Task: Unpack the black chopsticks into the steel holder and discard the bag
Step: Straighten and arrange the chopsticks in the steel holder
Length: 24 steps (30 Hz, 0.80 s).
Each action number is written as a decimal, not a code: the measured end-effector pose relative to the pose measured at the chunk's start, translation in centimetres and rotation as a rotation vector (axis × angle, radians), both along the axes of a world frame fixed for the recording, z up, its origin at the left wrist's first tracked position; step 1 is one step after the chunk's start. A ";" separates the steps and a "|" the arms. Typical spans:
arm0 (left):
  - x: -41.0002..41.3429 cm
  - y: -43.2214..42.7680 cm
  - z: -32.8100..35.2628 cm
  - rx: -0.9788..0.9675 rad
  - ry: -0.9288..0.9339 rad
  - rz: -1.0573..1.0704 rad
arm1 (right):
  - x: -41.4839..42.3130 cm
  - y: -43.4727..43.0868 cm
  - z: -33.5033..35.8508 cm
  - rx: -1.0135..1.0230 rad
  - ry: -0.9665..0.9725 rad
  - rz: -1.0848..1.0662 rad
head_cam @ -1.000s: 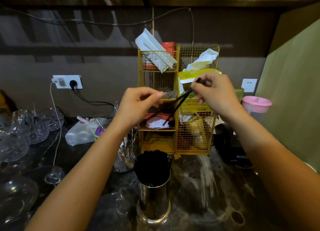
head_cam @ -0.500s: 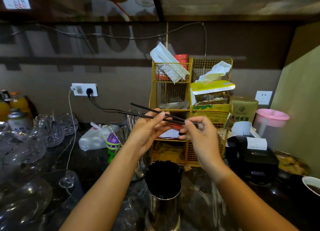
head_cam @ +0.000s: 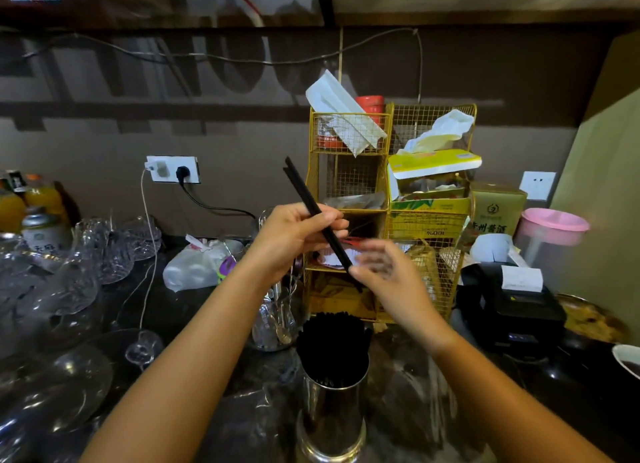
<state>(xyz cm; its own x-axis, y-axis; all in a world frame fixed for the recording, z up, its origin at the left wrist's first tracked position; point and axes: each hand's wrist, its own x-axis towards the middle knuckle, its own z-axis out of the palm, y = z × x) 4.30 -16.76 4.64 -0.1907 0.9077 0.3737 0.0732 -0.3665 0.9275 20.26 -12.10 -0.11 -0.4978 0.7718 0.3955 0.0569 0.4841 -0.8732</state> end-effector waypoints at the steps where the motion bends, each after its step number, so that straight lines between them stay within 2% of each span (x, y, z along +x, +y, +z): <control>1: 0.3 0.0 -0.1 -0.003 0.038 -0.009 | 0.1 0.1 0.8 0.070 -0.008 -0.014; 6: 2.7 -0.2 -1.4 -0.076 0.230 -0.117 | 0.5 -0.7 4.9 0.405 0.007 -0.057; 10: 4.4 -0.1 -3.2 -0.129 0.437 -0.086 | 0.6 -1.2 4.5 0.571 -0.107 -0.067; 14: 5.3 0.0 -5.1 -0.172 0.549 -0.088 | 0.6 -1.0 2.2 0.605 -0.192 -0.106; 18: 5.5 0.2 -6.9 -0.237 0.685 -0.018 | 1.0 -0.6 -0.1 0.552 -0.281 -0.156; 21: 5.5 0.2 -8.3 -0.270 0.868 0.092 | 1.2 -0.5 -1.8 0.508 -0.362 -0.141; 24: 5.1 0.3 -9.5 -0.258 1.001 0.098 | 1.4 -0.3 -3.5 0.453 -0.426 -0.111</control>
